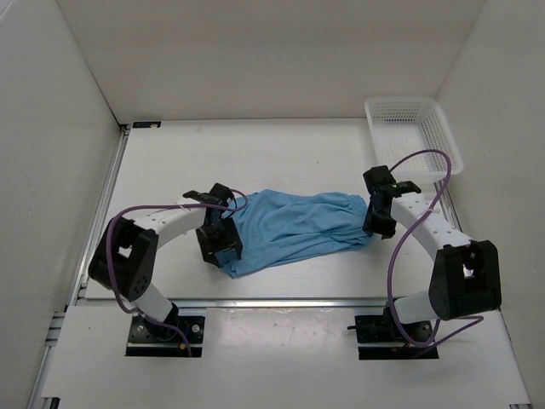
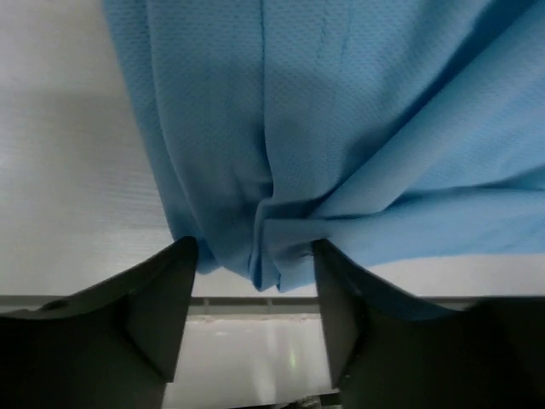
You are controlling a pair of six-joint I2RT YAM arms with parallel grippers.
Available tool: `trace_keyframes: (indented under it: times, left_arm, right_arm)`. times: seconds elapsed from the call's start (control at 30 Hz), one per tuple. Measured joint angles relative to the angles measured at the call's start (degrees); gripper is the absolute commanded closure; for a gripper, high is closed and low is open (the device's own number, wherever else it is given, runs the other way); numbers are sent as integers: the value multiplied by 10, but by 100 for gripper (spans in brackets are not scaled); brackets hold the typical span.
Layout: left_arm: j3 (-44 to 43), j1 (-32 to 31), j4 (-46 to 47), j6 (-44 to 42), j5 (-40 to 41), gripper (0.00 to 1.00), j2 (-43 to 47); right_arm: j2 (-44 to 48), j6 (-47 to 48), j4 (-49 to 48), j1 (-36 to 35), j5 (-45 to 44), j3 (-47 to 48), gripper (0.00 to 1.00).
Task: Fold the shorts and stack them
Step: Fold the shorts
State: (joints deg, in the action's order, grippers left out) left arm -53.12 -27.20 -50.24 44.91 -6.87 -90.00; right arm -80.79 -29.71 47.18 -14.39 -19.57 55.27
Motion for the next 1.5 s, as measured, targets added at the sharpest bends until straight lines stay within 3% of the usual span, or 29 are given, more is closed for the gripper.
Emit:
trace_keyframes:
  times: [0.03,0.07,0.1,0.27,0.33,0.43,0.6,0.87,1.1,1.27,1.37,1.4,1.43,1.5]
  left_arm:
    - [0,-3,4,3,-1,54,-11]
    - [0,-5,7,2,-1,84,-21]
    - [0,-7,9,5,-1,90,-28]
    - [-7,-7,8,4,2,90,-27]
    - [-15,-7,1,4,5,90,-19]
    - [-30,-7,-13,4,13,90,5]
    - [-66,-7,-47,4,30,90,54]
    - [-91,-7,-64,4,46,90,64]
    - [-92,-7,-71,4,50,90,64]
    - [-93,-7,-73,4,50,90,60]
    - [-96,-7,-75,4,53,90,54]
    - [-96,-7,-75,4,54,90,54]
    - [-97,-7,-76,4,55,90,53]
    - [-99,-7,-78,4,56,90,53]
  right_arm:
    - [2,-1,0,0,-2,0,48]
    - [5,0,3,0,-4,2,48]
    - [7,0,7,0,-6,5,34]
    - [33,1,17,5,-6,24,30]
    - [47,2,20,17,5,35,37]
    - [66,3,21,47,36,47,38]
    - [82,-5,13,110,160,38,35]
    - [99,-82,-40,173,370,-69,24]
    - [91,-126,-85,276,467,-111,24]
    - [43,-149,-133,302,518,-112,26]
    - [7,-162,-161,302,530,-113,37]
    - [-4,-165,-168,302,534,-113,45]
    - [-15,-167,-175,302,535,-113,69]
    - [-31,-167,-184,302,537,-112,94]
